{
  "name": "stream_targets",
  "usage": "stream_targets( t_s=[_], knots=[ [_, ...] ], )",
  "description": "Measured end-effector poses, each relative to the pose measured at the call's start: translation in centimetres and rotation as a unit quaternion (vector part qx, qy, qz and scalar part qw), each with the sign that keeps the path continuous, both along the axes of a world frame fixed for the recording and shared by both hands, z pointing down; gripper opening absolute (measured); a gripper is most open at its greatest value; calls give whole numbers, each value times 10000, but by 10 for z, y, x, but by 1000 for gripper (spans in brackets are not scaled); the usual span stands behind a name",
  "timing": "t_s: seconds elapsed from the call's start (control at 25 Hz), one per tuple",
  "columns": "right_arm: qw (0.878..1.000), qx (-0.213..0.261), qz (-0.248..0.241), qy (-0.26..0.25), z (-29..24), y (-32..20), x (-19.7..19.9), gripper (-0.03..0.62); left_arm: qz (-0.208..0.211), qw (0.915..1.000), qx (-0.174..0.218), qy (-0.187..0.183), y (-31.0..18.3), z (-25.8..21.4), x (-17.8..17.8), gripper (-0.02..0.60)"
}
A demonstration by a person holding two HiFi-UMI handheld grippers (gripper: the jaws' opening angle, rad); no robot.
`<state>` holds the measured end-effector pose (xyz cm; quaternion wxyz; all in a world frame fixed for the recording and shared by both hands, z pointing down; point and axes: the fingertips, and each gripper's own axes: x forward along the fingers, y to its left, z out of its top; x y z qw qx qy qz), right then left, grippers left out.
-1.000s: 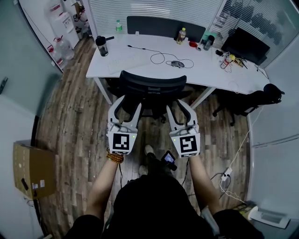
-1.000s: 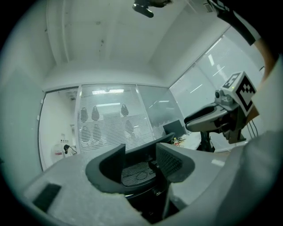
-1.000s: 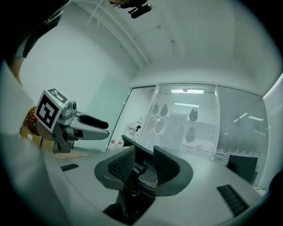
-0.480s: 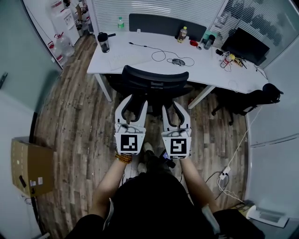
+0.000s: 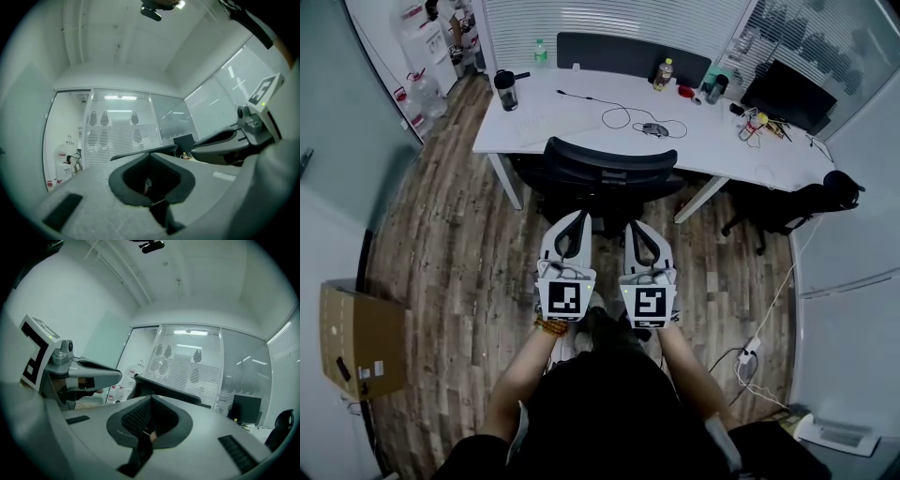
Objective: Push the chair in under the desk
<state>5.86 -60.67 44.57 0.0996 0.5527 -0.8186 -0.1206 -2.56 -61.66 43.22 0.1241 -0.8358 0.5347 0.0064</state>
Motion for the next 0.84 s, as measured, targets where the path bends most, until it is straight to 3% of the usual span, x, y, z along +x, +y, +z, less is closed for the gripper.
stream_targets(
  t_s=[0.2,0.44,0.68,0.84],
  knots=[
    [10000,-86,38,22,5,-6,3,-2,-22,9999,-79,85,-8,3,-2,0],
    [9998,-178,60,16,12,-26,17,-2,-160,9998,-71,-103,-33,11,-18,0],
    [9993,-327,182,4,23,-56,50,-2,-473,9985,-226,-150,-67,27,-53,0],
    [9989,-445,99,88,34,-82,78,-2,-413,9986,-274,-210,-96,40,-72,2]
  ],
)
